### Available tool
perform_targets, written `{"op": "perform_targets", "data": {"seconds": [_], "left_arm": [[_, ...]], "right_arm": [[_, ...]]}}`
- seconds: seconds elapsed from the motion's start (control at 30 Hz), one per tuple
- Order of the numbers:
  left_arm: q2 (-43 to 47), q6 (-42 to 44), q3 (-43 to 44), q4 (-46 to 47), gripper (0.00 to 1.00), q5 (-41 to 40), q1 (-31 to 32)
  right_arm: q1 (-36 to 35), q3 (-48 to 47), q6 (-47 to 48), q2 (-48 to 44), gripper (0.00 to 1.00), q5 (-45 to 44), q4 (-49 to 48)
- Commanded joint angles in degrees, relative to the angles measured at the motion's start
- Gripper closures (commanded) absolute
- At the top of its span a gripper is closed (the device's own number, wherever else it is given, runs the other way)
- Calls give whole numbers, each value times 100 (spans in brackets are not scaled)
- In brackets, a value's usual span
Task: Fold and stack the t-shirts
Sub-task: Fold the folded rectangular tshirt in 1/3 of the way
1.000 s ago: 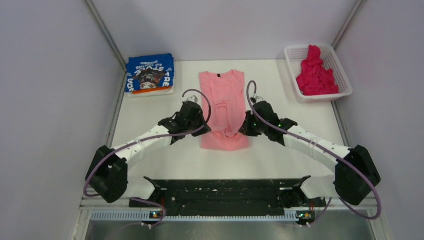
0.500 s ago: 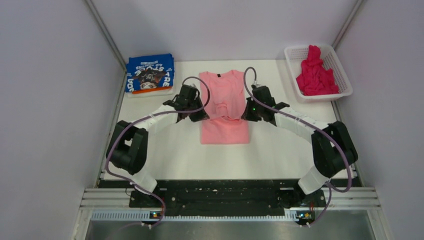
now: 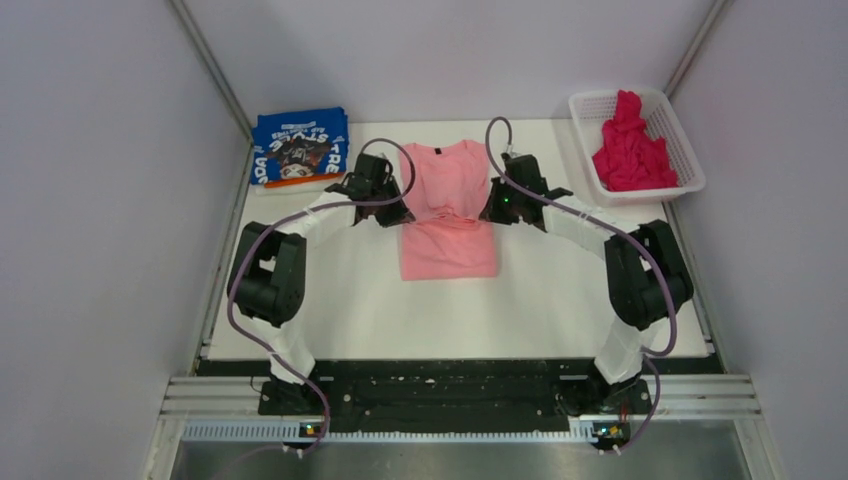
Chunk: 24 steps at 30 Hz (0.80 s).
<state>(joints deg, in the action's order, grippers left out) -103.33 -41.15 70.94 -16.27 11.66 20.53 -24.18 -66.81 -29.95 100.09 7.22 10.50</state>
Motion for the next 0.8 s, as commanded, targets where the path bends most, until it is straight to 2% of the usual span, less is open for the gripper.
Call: {"op": "perform_targets", "data": {"seconds": [0.0,0.2,0.3,0.33,0.37,0.47,0.53,0.63,0.77], "left_arm": [[-263,176,398,64,100,133,-72],[-555,173,606,-46,97,3,-120],[-621,167,734,-79,86,-40,-146],[-632,168,784,-109,78,-65,-153],[-622,173,834,-132,64,-111,-161],[-487,176,927,-161,32,-221,-199],[-337,181,903,-157,16,-287,-208],[-30,172,699,-171,2,-330,-209],[488,142,96,-183,1,-317,-208]], "right_arm": [[114,-360,81,242,100,86,-214],[212,-519,69,575,100,96,-257],[263,-723,25,765,92,52,-131],[285,-809,23,814,89,58,-106],[286,-884,39,836,83,51,-87],[290,-1070,90,839,48,-71,-41],[283,-1132,131,770,26,-184,18],[293,-956,169,518,4,-210,42],[292,-272,178,7,1,-100,-77]]}}
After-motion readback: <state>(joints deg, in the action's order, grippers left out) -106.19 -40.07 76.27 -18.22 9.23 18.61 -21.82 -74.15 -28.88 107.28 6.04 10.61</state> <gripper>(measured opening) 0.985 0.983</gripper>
